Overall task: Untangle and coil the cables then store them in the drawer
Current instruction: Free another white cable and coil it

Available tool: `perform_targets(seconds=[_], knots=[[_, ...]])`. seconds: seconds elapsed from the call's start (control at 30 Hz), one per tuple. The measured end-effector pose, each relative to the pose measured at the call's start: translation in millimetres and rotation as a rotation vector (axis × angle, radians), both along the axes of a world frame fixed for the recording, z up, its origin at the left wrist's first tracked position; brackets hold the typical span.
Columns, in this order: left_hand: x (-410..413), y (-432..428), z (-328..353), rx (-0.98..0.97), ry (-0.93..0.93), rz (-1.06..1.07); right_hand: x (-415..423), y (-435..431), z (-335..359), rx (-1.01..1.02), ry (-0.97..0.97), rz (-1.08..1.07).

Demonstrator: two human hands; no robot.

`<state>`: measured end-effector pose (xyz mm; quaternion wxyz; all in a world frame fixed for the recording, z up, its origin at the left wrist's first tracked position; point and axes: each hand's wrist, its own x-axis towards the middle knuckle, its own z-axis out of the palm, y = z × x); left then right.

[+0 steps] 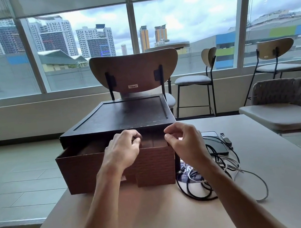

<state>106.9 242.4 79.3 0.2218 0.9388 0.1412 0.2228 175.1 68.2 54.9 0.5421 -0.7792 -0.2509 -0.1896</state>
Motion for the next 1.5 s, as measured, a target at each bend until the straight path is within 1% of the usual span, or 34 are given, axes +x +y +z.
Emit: perform_targets(seconds=[0.07,0.13,0.3,0.4,0.43,0.53,0.63,0.77,0.83,0.93,0.97,1.03,1.1,1.17,1.23,1.3,1.4,1.43,1.5], knots=[[0,2,0,-0.005,0.016,-0.005,9,-4,-5,0.091,0.094,0.042],[-1,4,0,-0.011,0.023,-0.019,17,-10,-9,0.141,0.19,0.108],[-9,11,6,-0.056,0.063,-0.18,20,-28,-5,0.114,0.392,0.297],[-17,20,9,-0.127,0.154,-0.324,20,-48,10,0.12,0.403,0.314],[-18,22,8,-0.124,0.17,-0.335,21,-55,15,0.133,0.406,0.322],[-17,24,7,0.026,0.081,-0.208,24,-81,25,0.126,0.397,0.331],[-16,14,9,0.111,0.016,-0.117,30,-105,25,-0.023,0.384,0.293],[-11,-1,8,0.203,-0.006,-0.048,41,-126,12,-0.399,0.443,0.292],[-10,-9,8,0.171,-0.048,-0.119,49,-135,8,-0.525,0.468,0.28],[-8,-32,14,0.068,-0.21,-0.324,54,-152,9,-0.617,0.509,0.239],[-8,-44,17,0.026,-0.231,-0.39,56,-159,7,-0.643,0.534,0.223],[-7,-70,16,-0.06,-0.166,-0.505,59,-167,3,-0.72,0.588,0.194],[-3,-95,4,-0.049,-0.016,-0.576,62,-172,-3,-0.769,0.622,0.156],[6,-118,-22,-0.028,0.124,-0.61,65,-172,-8,-0.765,0.642,0.127],[14,-135,-51,0.021,0.162,-0.605,67,-169,-14,-0.772,0.659,0.142],[23,-144,-76,0.055,0.136,-0.559,66,-166,-17,-0.794,0.629,0.176],[27,-148,-89,0.036,0.051,-0.497,68,-170,-15,-0.717,0.51,0.175],[28,-146,-87,-0.01,0.004,-0.483,69,-172,-12,-0.678,0.466,0.169],[27,-141,-73,-0.166,-0.109,-0.454,68,-177,-6,-0.582,0.42,0.171]])
